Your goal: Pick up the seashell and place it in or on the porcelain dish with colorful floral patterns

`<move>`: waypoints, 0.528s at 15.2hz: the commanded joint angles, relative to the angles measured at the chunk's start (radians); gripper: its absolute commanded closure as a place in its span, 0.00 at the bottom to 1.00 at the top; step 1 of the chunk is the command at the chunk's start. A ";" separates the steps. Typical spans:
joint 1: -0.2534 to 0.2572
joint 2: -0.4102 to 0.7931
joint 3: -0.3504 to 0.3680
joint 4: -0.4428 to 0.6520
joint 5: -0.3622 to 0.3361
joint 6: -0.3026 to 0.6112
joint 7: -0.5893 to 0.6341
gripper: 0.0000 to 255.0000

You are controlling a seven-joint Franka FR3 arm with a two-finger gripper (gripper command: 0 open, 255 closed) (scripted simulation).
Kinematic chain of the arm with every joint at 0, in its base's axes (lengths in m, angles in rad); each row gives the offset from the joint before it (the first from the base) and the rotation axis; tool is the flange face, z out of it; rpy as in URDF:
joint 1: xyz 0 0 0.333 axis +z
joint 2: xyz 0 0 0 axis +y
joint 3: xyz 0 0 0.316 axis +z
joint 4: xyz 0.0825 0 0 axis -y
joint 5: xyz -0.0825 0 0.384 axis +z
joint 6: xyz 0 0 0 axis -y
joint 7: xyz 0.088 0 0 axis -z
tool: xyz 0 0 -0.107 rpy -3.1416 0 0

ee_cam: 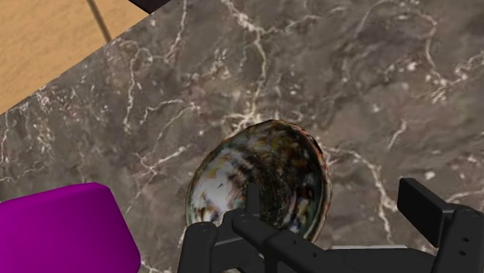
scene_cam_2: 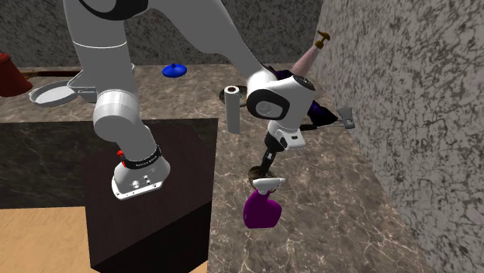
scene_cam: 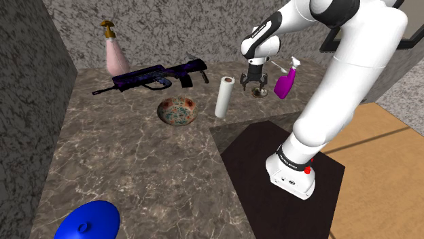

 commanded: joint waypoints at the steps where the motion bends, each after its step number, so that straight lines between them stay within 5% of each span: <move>1: 0.000 0.000 0.000 0.000 0.000 0.001 0.000 0.00; 3: 0.000 0.000 0.000 0.000 0.000 0.001 0.000 0.00; 4: 0.000 0.000 0.000 0.000 0.000 0.001 0.000 1.00; 8: 0.000 0.000 0.000 0.000 0.000 0.001 0.000 1.00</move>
